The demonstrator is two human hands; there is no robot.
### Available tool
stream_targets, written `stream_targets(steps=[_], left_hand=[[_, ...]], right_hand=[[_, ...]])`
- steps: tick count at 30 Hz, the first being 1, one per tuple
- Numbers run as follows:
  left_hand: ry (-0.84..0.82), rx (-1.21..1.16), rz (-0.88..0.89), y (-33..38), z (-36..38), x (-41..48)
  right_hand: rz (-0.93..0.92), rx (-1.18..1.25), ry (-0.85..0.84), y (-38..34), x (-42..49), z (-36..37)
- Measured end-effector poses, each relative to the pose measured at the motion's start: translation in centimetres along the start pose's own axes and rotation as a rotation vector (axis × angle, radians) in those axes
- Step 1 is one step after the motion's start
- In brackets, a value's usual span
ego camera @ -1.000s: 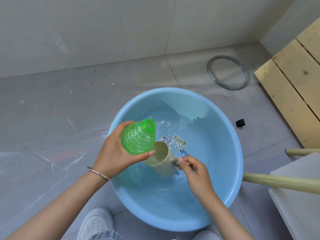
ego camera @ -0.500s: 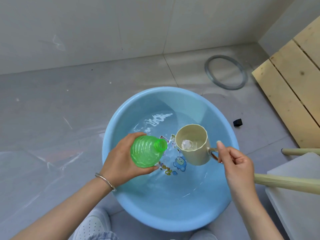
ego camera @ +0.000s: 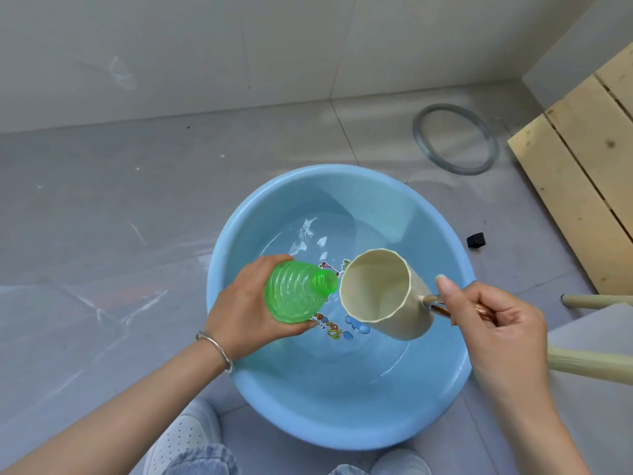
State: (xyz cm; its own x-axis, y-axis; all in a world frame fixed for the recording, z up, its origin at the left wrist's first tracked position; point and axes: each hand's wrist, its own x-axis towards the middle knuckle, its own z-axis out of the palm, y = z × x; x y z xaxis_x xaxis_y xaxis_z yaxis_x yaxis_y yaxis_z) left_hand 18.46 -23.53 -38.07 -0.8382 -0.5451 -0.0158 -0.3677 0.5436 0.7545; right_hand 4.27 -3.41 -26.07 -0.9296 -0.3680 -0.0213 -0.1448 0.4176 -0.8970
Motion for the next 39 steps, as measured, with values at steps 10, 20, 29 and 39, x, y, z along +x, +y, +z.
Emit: stream_targets(steps=[10, 20, 29, 39], left_hand=[[-0.002, 0.008, 0.009, 0.1, 0.0, -0.1], [-0.001, 0.006, -0.001, 0.2, 0.0, -0.1], [0.001, 0.003, 0.003, 0.2, 0.0, -0.1], [0.007, -0.003, 0.014, 0.0, 0.1, -0.1]], right_hand=[[-0.103, -0.089, -0.017, -1.8, -0.6, 0.2], [-0.231, -0.233, 0.02, -2.6, -0.7, 0.5], [-0.283, -0.277, 0.044, -3.6, -0.7, 0.3], [-0.367, -0.342, 0.064, -4.5, -0.9, 0.2]])
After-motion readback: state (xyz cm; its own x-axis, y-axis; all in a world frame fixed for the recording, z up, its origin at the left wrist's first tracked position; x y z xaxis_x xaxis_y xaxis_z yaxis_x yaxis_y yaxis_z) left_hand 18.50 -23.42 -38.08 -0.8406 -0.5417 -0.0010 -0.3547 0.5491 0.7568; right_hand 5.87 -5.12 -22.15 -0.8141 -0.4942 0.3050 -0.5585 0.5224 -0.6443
